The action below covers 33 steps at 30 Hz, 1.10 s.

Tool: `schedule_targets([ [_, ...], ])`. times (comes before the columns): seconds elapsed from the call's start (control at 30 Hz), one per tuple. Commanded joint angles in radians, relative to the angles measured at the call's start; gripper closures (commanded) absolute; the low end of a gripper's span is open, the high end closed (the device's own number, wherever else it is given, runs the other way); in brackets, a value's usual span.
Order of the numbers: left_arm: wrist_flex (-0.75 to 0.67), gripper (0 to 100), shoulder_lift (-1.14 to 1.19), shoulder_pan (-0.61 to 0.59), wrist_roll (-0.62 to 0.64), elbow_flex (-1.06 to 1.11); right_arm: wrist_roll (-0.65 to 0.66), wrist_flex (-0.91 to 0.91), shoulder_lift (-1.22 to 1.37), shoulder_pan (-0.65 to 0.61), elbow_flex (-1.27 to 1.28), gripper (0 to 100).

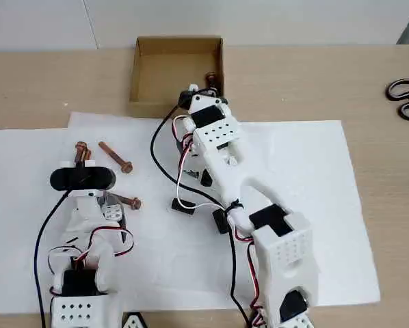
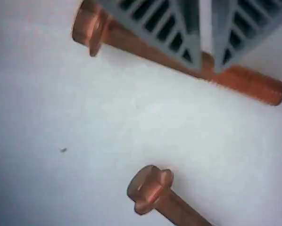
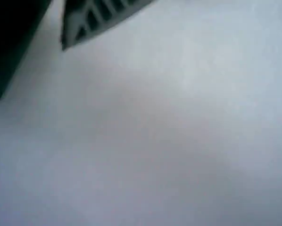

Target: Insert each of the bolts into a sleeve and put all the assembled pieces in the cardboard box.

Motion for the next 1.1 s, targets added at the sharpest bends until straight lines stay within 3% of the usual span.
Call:
schedule_targets([
  [0.0,0.002,99,-0.009,-0.006,0.002,-0.007,0.005,-0.022,0.012,0.016,-0.006,85.8],
  [0.2,0.002,99,-0.009,-0.006,0.002,-0.007,0.006,-0.045,0.045,0.045,-0.006,99.8],
  [0.37,0.002,99,-0.009,-0.006,-0.002,-0.007,0.011,-0.027,0.019,0.058,-0.025,99.7],
  [0.77,0.005,99,-0.008,-0.006,-0.002,-0.03,0.051,0.254,-0.361,0.022,-0.144,99.7],
  [0.93,0.161,99,0.002,0.002,0.0,-0.263,0.054,0.283,-0.518,0.077,-0.129,99.7],
  [1.07,0.292,99,0.074,0.021,-0.003,-0.443,0.052,0.28,-0.588,0.137,0.089,99.7],
])
